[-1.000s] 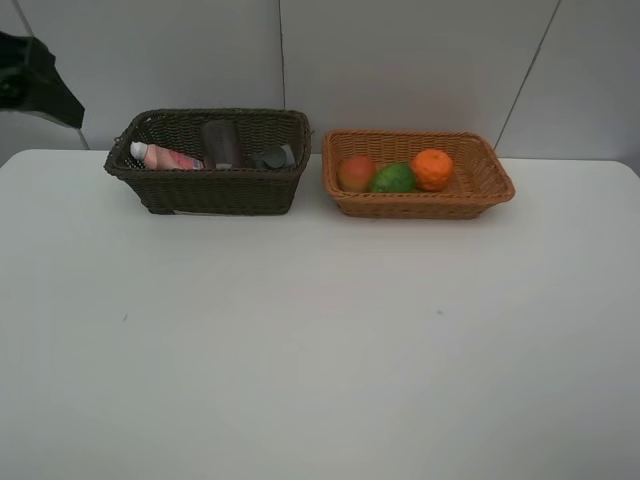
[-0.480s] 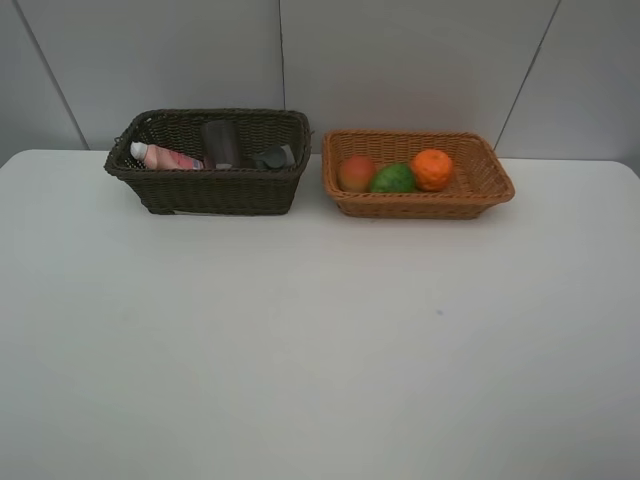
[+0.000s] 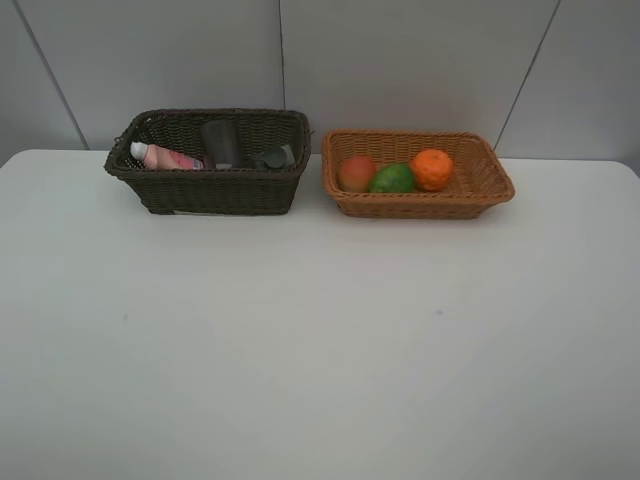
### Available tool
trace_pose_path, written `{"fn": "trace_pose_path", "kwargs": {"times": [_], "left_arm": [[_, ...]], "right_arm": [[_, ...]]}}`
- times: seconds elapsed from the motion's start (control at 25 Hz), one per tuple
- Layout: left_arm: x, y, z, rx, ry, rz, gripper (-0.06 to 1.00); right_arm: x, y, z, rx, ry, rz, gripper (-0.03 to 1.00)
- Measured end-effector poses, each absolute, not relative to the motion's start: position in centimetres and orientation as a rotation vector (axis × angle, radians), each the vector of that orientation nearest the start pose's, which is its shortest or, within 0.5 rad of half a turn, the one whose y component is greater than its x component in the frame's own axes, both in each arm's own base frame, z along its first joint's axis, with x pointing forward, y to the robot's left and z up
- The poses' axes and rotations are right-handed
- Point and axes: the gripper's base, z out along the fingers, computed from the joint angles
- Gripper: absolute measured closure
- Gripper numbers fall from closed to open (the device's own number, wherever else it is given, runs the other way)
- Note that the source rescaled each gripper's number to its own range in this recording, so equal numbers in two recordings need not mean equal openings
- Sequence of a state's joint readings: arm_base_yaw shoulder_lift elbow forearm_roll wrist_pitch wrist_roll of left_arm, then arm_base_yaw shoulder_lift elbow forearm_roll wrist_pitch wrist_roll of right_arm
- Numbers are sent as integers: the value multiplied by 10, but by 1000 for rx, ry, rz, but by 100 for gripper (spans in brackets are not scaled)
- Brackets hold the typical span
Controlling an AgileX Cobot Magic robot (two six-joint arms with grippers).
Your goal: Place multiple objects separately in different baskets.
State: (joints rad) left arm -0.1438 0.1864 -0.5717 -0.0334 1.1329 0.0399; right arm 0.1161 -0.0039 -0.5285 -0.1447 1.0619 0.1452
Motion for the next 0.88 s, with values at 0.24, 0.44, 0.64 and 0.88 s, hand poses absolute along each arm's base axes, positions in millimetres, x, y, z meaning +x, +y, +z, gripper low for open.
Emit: {"fn": "trace_pose_path", "kwargs": {"times": [0.24, 0.44, 0.64, 0.88], "left_arm": [[9, -6, 280, 200, 2161, -125, -4], [5, -5, 279, 195, 2109, -134, -4], [-1, -5, 279, 193, 2070, -136, -4], [-7, -4, 279, 190, 2026, -138, -4]], "right_arm": [[-8, -12, 286, 39, 2005, -5, 1], [-8, -12, 286, 39, 2005, -5, 1], [-8, -12, 286, 39, 2005, -5, 1], [-8, -12, 286, 39, 2005, -5, 1]]}}
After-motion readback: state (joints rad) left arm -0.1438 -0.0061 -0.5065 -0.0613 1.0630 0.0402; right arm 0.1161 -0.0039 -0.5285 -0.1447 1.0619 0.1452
